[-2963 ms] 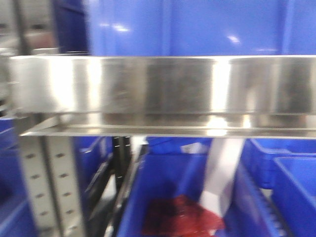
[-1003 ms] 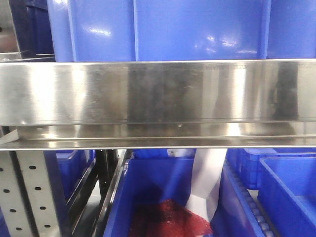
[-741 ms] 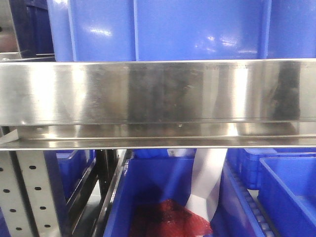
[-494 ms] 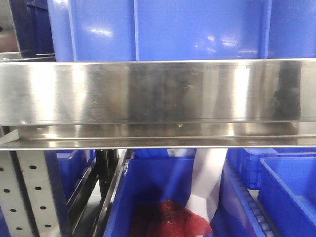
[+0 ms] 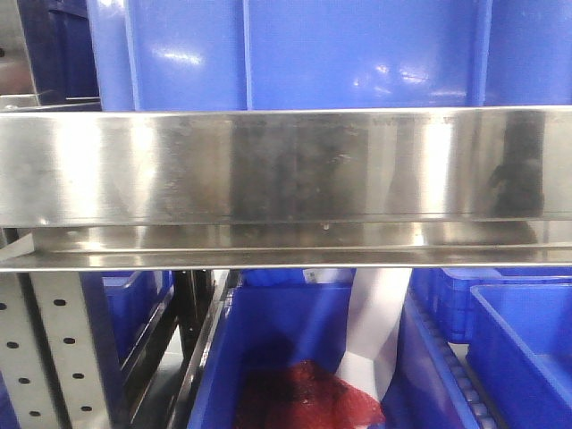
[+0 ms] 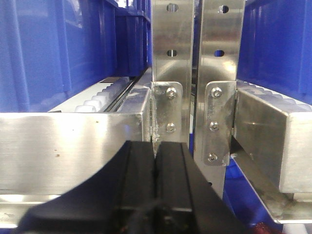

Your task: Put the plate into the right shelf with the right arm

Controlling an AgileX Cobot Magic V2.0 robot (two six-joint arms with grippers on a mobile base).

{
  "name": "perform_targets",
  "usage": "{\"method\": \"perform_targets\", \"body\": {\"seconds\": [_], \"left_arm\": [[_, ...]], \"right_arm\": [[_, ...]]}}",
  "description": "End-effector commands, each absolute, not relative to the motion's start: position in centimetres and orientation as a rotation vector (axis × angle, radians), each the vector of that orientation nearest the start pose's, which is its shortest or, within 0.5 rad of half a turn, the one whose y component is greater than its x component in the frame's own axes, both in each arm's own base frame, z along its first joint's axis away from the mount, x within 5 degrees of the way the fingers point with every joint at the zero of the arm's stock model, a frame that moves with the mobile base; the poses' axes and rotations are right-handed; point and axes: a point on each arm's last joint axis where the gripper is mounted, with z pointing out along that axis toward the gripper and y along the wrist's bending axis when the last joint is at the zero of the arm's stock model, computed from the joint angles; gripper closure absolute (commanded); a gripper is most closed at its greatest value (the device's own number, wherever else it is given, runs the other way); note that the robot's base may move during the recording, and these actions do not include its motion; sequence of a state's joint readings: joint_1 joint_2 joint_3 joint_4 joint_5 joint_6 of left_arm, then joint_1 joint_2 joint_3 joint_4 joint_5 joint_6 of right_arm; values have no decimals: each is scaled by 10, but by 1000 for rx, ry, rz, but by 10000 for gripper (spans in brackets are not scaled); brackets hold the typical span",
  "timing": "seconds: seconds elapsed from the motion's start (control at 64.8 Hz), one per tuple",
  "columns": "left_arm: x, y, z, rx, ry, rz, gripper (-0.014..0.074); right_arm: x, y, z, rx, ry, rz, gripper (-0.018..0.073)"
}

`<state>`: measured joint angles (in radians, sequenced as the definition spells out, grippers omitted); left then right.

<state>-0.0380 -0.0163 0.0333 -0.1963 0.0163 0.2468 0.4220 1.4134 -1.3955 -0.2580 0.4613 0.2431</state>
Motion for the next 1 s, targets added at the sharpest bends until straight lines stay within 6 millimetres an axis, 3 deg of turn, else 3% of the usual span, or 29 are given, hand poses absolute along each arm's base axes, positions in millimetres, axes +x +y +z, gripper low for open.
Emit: {"method": "perform_targets", "body": {"seconds": [0.0, 0.293, 0.448, 0.679, 0.849, 0.988], "left_arm": [[55, -1, 207, 48, 1430, 17, 643], [55, -1, 207, 48, 1430, 17, 643], [55, -1, 207, 48, 1430, 17, 643], [55, -1, 207, 48, 1430, 17, 643], [55, -1, 207, 48, 1430, 17, 643], [55, -1, 207, 48, 1430, 17, 643]], "right_arm": [[278, 113, 461, -300, 1723, 209, 48], [208, 81, 500, -253, 1602, 230, 519], [159, 59, 493, -242, 1558, 238, 505], [90, 29, 445, -237, 1509, 248, 505], [63, 17, 401, -239, 1514, 247, 505], [52, 13, 375, -241, 1527, 245, 505]]}}
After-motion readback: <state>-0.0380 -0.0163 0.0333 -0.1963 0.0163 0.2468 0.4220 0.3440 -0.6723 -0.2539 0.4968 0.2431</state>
